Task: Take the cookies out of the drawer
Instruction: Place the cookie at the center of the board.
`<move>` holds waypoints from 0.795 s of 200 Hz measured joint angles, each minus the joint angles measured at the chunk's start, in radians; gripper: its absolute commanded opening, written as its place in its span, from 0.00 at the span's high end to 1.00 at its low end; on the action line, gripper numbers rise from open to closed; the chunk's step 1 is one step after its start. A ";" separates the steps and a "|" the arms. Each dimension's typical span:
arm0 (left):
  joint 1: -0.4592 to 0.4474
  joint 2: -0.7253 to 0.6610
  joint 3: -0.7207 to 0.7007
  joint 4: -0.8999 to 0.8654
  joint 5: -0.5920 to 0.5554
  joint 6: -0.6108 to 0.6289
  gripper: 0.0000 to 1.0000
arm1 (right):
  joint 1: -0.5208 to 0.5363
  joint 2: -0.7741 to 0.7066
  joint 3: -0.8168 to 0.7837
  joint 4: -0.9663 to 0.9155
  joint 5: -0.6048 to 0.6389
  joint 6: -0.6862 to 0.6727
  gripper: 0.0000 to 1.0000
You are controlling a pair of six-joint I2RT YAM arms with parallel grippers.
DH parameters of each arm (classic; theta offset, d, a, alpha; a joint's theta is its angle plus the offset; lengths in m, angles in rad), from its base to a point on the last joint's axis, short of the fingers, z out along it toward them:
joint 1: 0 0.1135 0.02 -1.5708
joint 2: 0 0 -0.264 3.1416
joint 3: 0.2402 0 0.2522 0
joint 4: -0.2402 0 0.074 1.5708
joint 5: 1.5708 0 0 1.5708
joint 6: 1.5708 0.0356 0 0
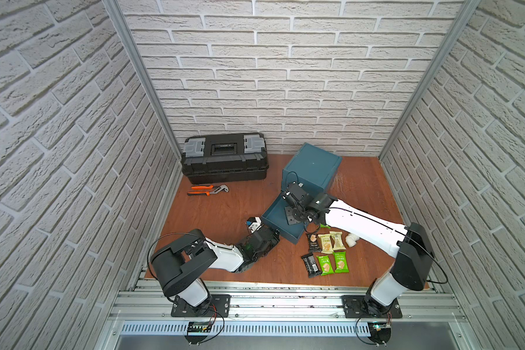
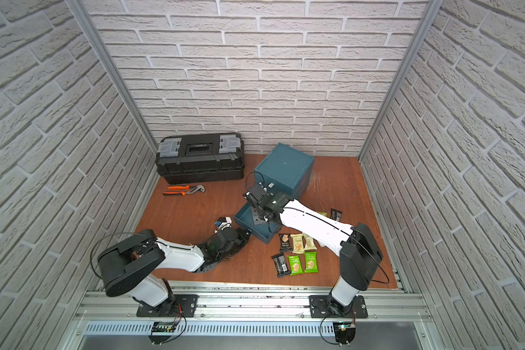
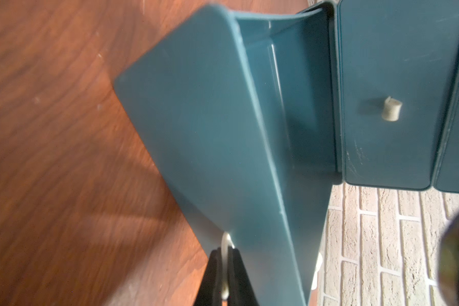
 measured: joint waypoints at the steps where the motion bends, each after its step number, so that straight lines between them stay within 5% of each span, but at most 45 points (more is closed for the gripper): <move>1: 0.000 0.000 0.000 -0.001 0.000 0.000 1.00 | 0.000 -0.003 -0.002 -0.002 0.000 0.000 0.80; 52: 0.005 -0.001 0.006 -0.011 0.002 0.007 1.00 | -0.057 -0.230 -0.126 -0.118 0.001 -0.010 0.80; 99: 0.010 -0.001 0.013 -0.020 0.006 0.011 1.00 | -0.338 -0.331 -0.239 -0.147 -0.061 -0.092 0.80; 159: 0.014 0.003 0.022 -0.027 0.010 0.011 1.00 | -0.624 -0.233 -0.252 -0.065 -0.162 -0.196 0.80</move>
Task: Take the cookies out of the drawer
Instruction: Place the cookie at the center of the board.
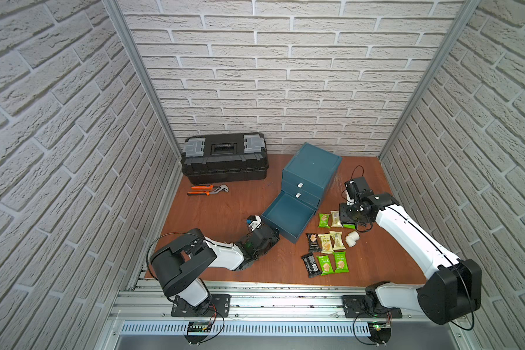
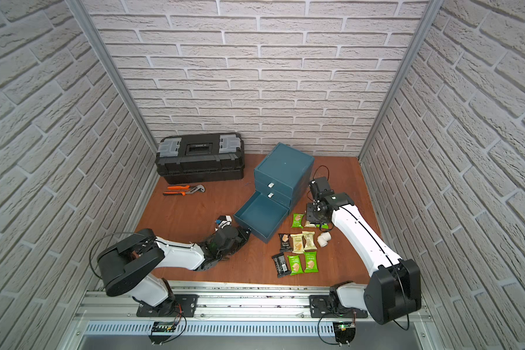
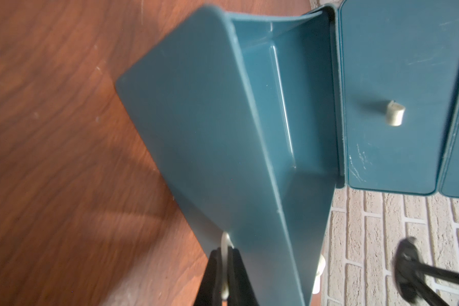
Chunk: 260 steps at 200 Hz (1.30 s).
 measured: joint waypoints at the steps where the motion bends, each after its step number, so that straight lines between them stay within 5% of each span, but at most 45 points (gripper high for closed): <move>1: 0.000 0.000 0.000 0.000 0.000 0.000 1.00 | -0.005 0.006 0.000 0.003 -0.003 -0.002 0.80; 63: 0.002 0.002 0.003 -0.002 0.005 0.008 1.00 | -0.176 0.316 0.140 0.113 -0.055 -0.058 0.79; 154: 0.003 0.014 0.018 -0.004 0.014 0.012 1.00 | -0.228 0.645 0.362 0.162 -0.048 -0.131 0.75; 260: 0.003 0.024 0.037 -0.016 0.014 0.016 1.00 | -0.249 0.666 0.394 0.162 -0.058 -0.153 0.39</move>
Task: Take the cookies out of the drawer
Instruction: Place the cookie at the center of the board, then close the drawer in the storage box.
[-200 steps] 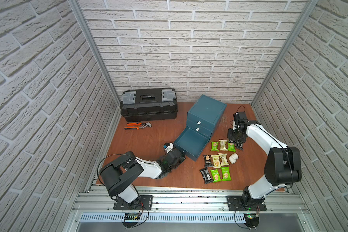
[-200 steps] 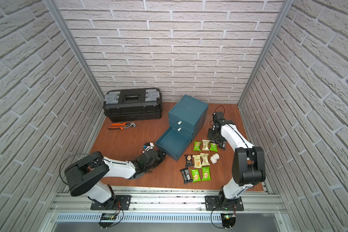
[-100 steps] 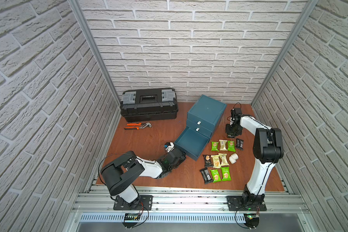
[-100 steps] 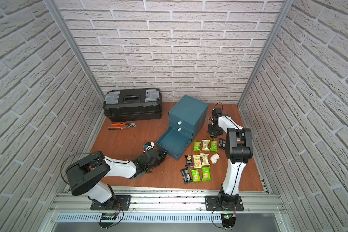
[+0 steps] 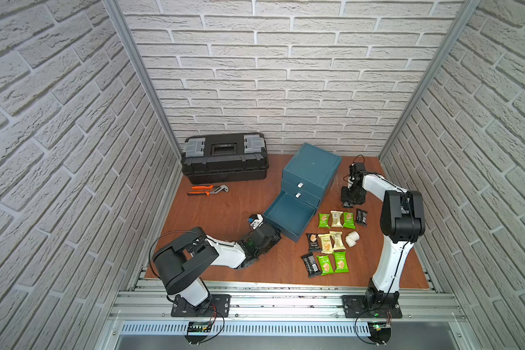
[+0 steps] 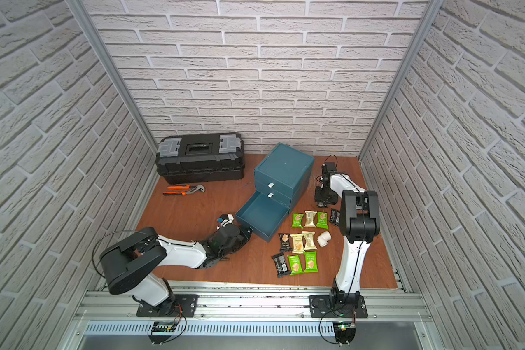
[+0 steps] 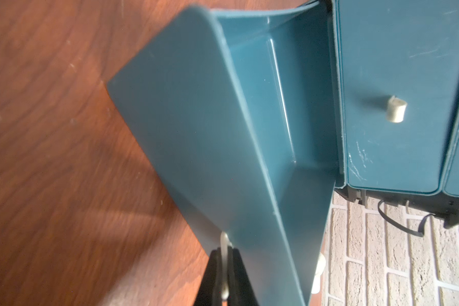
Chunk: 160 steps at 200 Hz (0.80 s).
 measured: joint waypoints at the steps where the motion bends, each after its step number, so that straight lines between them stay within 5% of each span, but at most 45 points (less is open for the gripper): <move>1: 0.000 0.000 0.001 0.000 0.000 0.000 1.00 | 0.000 -0.005 -0.002 0.000 0.000 0.000 0.39; 91: 0.008 0.077 0.135 -0.048 -0.013 0.010 1.00 | -0.002 -0.578 -0.249 0.056 -0.090 0.097 0.40; 160: 0.021 0.249 0.340 -0.071 -0.027 0.013 1.00 | 0.010 -0.738 -0.393 0.058 -0.161 0.189 0.40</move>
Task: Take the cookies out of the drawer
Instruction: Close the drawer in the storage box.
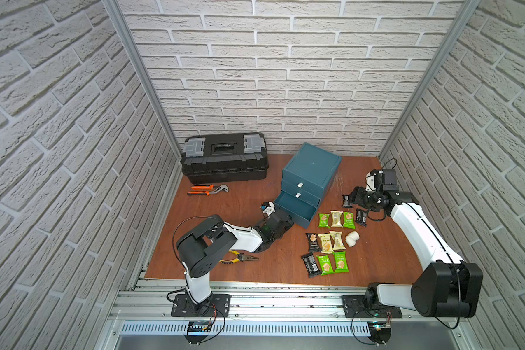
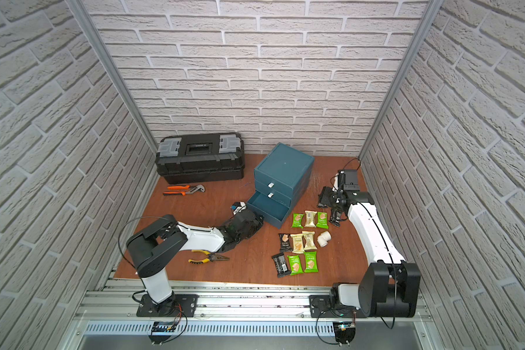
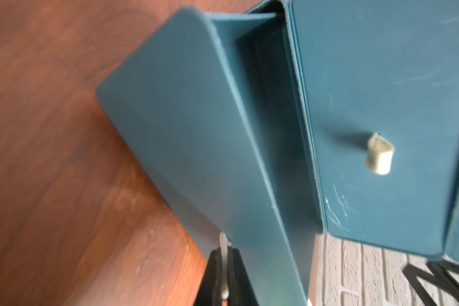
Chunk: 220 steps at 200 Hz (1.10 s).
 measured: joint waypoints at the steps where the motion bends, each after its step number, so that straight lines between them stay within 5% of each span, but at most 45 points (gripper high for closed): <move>1: 0.001 0.004 0.003 0.000 0.000 0.000 1.00 | 0.000 -0.002 0.000 0.000 0.000 0.000 0.40; 70: 0.020 0.156 0.169 0.033 0.004 0.000 1.00 | 0.000 -0.075 0.000 -0.006 -0.008 0.007 0.40; 186: 0.040 0.232 0.253 0.068 0.032 -0.014 1.00 | 0.000 -0.075 0.001 -0.033 -0.007 0.006 0.40; 220: 0.040 0.233 0.253 0.068 0.032 -0.016 0.84 | 0.000 -0.075 0.001 -0.035 -0.007 0.005 0.40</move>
